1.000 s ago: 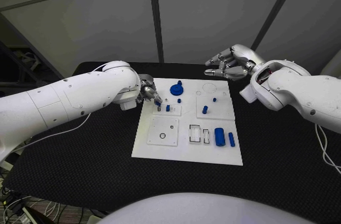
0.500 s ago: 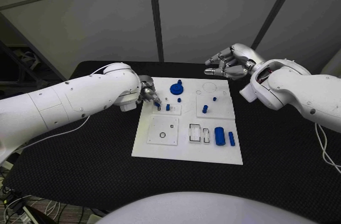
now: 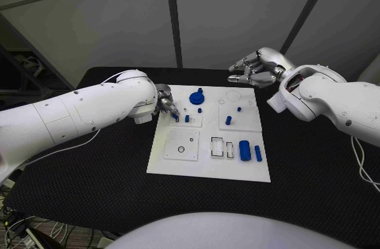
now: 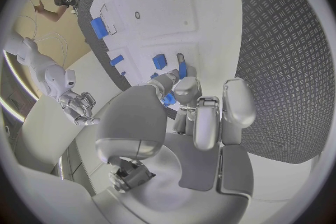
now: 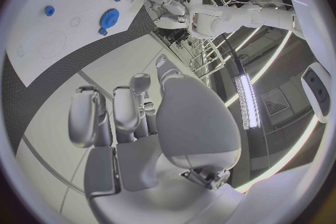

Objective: Assemble the parts on the task board

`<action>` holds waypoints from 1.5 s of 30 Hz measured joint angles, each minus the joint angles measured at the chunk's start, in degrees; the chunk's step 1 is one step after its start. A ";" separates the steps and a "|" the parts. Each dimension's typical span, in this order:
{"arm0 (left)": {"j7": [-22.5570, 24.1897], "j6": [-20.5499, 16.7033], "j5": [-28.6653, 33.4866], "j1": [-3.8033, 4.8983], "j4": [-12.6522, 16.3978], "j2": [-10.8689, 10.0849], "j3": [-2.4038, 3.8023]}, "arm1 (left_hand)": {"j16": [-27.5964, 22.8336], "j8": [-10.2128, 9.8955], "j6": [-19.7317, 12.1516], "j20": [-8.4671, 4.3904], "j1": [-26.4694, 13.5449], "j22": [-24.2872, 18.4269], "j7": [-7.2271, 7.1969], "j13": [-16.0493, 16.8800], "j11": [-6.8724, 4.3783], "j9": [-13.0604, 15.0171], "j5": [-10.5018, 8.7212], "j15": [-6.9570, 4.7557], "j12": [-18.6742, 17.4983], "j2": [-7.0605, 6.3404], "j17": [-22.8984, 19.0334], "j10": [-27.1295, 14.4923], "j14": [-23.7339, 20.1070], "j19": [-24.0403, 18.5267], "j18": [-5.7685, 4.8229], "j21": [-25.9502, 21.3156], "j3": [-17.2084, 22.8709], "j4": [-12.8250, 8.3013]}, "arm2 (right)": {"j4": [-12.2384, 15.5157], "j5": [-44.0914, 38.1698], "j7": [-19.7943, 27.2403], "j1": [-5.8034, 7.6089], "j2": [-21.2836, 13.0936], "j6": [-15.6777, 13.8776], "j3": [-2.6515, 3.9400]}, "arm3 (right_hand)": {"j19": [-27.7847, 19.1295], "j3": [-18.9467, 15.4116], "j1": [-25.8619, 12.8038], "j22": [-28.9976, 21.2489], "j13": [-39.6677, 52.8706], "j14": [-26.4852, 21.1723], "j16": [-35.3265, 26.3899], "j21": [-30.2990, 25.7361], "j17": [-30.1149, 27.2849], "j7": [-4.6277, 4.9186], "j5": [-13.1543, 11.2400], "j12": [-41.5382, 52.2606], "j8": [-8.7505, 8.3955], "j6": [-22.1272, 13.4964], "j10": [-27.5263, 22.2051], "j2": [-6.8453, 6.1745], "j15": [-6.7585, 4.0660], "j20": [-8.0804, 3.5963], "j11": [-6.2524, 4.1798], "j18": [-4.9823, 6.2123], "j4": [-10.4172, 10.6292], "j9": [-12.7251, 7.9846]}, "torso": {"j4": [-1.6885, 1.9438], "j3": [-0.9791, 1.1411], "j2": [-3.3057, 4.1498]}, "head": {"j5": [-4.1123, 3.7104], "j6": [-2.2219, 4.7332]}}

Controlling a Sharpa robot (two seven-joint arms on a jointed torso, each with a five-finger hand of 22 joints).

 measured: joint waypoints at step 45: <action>-0.87 1.51 -1.19 0.06 1.93 -0.54 -0.91 | 0.21 0.77 0.20 0.00 -0.34 0.06 -0.41 -0.03 -0.38 5.29 -1.20 -0.23 0.00 -0.35 0.00 -0.02 -0.06 0.00 0.00 0.00 0.86 -0.56 | 0.02 -0.05 -0.04 -0.01 -0.02 0.15 -0.01 | 0.00 0.00 0.00 0.00 0.00 0.00 0.00 0.00 -0.01 0.00 0.00 0.00 0.00 0.00 0.00 0.00 0.00 0.00 0.00 0.00 0.00 0.00 | 0.00 0.01 -0.01 | -0.24 -0.58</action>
